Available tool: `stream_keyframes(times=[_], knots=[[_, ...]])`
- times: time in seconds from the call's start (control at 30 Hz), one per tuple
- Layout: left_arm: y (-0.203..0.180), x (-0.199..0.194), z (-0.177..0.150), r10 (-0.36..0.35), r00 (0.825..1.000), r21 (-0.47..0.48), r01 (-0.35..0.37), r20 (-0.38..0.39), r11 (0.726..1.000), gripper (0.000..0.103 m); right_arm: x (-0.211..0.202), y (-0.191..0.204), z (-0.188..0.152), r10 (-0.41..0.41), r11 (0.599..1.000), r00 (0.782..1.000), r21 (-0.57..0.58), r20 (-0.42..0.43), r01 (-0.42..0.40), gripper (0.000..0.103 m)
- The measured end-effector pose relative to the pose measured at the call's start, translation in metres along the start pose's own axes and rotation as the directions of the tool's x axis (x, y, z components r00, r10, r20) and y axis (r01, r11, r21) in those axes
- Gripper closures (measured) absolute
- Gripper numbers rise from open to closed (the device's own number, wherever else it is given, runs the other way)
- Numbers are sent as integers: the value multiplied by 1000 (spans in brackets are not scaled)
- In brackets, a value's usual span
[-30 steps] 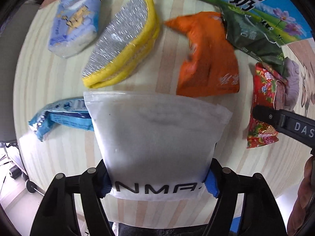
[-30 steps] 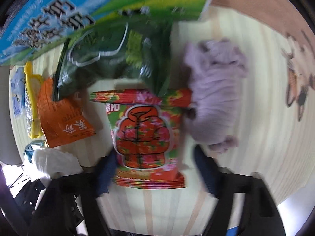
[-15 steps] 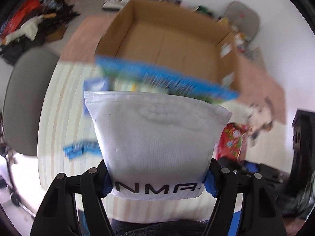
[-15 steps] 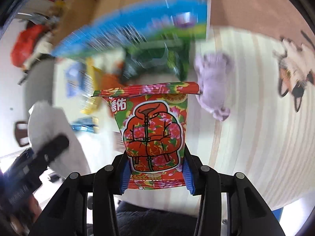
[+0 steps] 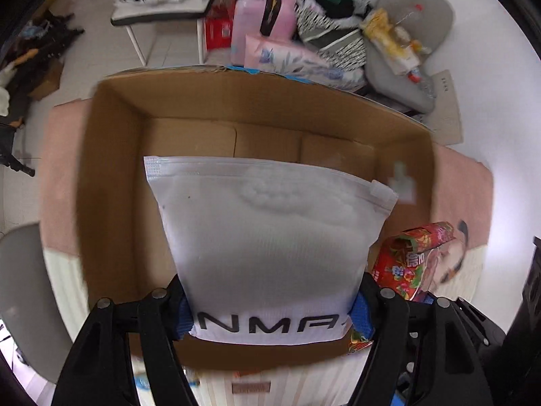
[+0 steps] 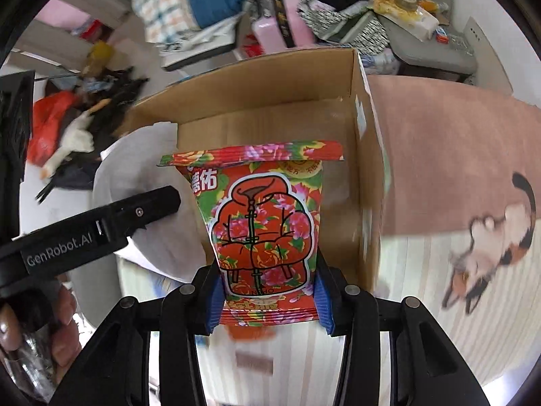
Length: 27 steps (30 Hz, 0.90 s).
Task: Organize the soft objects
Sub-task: 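Carry both bags into the box and open both tools to release them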
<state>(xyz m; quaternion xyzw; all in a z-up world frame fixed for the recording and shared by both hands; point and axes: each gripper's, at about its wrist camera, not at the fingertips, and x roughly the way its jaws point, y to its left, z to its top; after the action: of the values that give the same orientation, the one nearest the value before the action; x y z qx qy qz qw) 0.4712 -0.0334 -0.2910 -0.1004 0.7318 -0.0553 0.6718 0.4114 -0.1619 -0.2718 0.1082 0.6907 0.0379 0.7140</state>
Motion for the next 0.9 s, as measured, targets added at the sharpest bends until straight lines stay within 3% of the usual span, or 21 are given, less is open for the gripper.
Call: stream_keyframes(times=[0.17, 0.27, 0.57, 0.63, 0.7, 0.8, 0.9], knots=[[-2, 52, 42, 5, 996, 35, -2, -84, 999, 33, 57, -4, 61, -72, 997, 997, 20, -40, 73, 57], [-1, 66, 47, 2, 994, 46, 3, -110, 999, 33, 85, -14, 82, -93, 995, 994, 36, -62, 96, 56], [-4, 90, 62, 13, 982, 67, 0, -190, 998, 27, 123, -24, 106, -159, 986, 984, 36, -79, 163, 54], [-6, 87, 62, 14, 982, 83, 1, -190, 997, 26, 123, -21, 109, -168, 985, 983, 32, -73, 171, 33], [-8, 79, 59, 25, 986, 111, -6, -165, 994, 22, 119, -16, 109, -164, 985, 984, 32, -75, 167, 29], [-6, 60, 54, 25, 992, 121, -10, -121, 993, 6, 107, -8, 101, -176, 984, 982, 28, -71, 178, 23], [-4, 30, 43, 64, 998, 142, -61, -22, 988, 1, 91, -1, 85, -197, 980, 979, 18, -57, 199, 13]])
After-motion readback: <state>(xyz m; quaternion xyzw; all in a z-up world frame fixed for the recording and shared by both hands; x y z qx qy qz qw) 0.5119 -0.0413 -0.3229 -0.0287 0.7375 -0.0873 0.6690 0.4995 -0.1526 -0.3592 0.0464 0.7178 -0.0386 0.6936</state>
